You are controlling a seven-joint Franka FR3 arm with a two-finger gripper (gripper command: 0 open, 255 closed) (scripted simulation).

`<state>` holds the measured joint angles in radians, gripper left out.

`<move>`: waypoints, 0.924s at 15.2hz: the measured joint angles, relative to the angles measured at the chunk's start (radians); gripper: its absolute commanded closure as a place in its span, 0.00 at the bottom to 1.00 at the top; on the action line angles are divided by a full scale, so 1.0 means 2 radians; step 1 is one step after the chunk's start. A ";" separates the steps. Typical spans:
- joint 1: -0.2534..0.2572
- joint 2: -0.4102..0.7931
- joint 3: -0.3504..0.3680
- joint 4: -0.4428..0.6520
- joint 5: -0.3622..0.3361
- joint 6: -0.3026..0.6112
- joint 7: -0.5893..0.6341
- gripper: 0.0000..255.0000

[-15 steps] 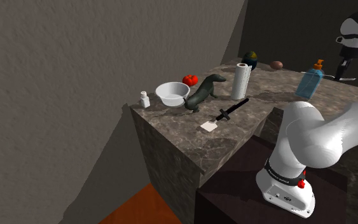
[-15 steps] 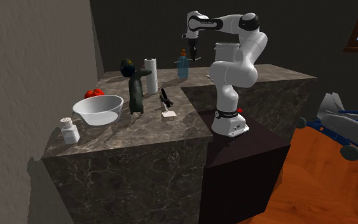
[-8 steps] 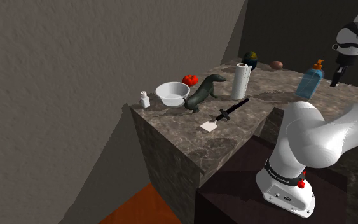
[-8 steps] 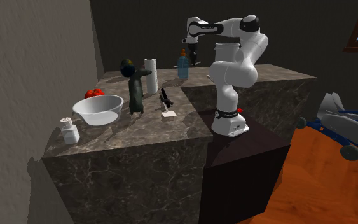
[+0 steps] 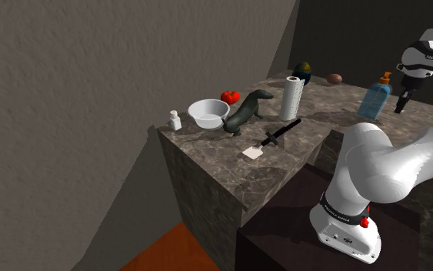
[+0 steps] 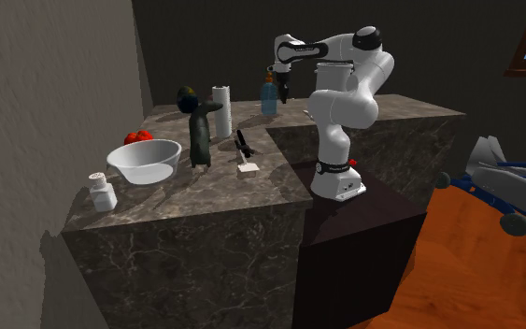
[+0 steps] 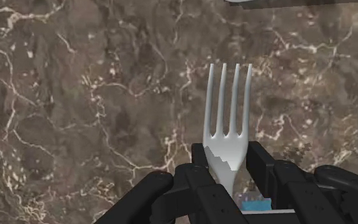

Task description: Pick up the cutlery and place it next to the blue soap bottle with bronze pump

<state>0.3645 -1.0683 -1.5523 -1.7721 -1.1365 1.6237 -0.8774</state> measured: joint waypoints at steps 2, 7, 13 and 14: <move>-0.001 -0.005 -0.007 -0.008 -0.007 0.009 0.004 1.00; 0.000 -0.016 -0.024 -0.019 -0.022 0.026 0.010 1.00; 0.000 -0.020 -0.030 -0.024 -0.027 0.032 0.013 1.00; 0.000 -0.020 -0.030 -0.024 -0.027 0.032 0.013 1.00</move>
<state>0.3653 -1.1076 -1.6119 -1.8196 -1.1904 1.6883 -0.8521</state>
